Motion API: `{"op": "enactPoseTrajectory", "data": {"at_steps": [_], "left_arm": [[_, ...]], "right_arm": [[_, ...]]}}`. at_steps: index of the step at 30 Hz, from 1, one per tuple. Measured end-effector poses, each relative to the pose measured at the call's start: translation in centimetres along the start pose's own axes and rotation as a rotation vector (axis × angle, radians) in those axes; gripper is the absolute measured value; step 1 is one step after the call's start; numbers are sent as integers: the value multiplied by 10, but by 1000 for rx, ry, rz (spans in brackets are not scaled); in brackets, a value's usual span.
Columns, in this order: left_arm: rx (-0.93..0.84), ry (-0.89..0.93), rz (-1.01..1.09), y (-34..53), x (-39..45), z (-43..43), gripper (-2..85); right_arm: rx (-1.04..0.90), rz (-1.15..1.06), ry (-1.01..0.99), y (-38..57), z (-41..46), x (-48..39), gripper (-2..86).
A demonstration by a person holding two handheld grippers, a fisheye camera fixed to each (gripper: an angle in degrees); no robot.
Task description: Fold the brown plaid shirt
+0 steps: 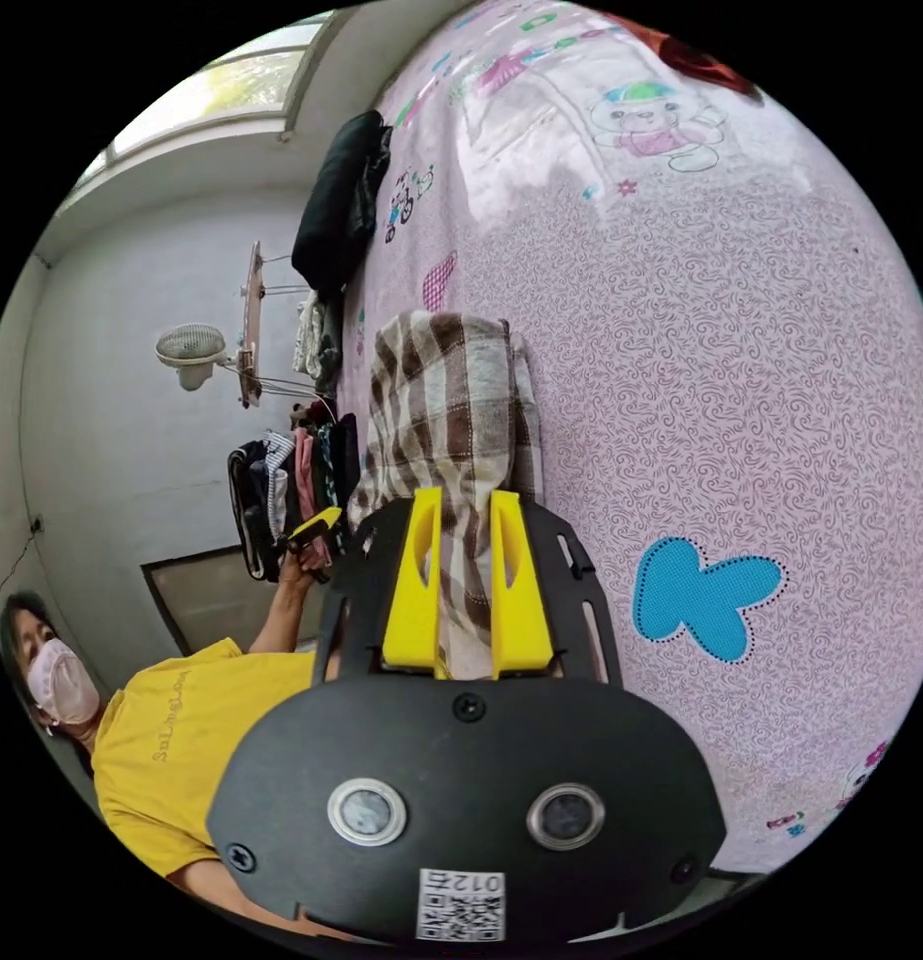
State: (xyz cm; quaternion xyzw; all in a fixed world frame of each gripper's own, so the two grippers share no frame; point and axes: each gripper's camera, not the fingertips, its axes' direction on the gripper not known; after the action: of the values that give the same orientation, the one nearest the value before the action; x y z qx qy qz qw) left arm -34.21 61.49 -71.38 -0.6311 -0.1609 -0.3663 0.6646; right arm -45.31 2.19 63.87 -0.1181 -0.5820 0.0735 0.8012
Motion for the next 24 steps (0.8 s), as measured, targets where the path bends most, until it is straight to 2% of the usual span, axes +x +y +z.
{"op": "enactPoseTrajectory", "data": {"at_steps": [2, 4, 5, 8, 10, 14, 16, 18, 19, 22, 24], "left_arm": [[26, -88, 149, -35, 34, -14, 64], [-27, -171, 336, -95, 74, -11, 87], [-44, -185, 362, -112, 81, -7, 95], [-121, -169, 539, -188, 109, 18, 129], [-241, -113, 621, -243, 122, 50, 147], [-409, -78, 699, -303, 139, 94, 144], [-574, 15, 691, -329, 140, 116, 113], [-636, 42, 705, -338, 141, 115, 72], [-646, 66, 692, -343, 139, 102, 48], [-638, 165, 672, -337, 138, 34, 20], [-620, 202, 683, -323, 138, -9, 11]], "right_arm": [[23, -6, 38, -8, -3, -2, 83], [85, -24, 147, -13, -9, -8, 89], [125, -40, 180, -17, -16, -13, 91], [124, -74, 121, -32, -23, -19, 99], [82, -81, 134, -43, -20, -19, 107], [22, -68, 156, -64, -9, -14, 94], [25, -83, 132, -68, -8, -15, 60], [8, -110, 111, -69, -5, -19, 36], [2, -151, 86, -67, -7, -25, 28], [-29, -275, -198, -57, -22, -48, 19], [-95, -341, -209, -58, -20, -64, 16]]}}
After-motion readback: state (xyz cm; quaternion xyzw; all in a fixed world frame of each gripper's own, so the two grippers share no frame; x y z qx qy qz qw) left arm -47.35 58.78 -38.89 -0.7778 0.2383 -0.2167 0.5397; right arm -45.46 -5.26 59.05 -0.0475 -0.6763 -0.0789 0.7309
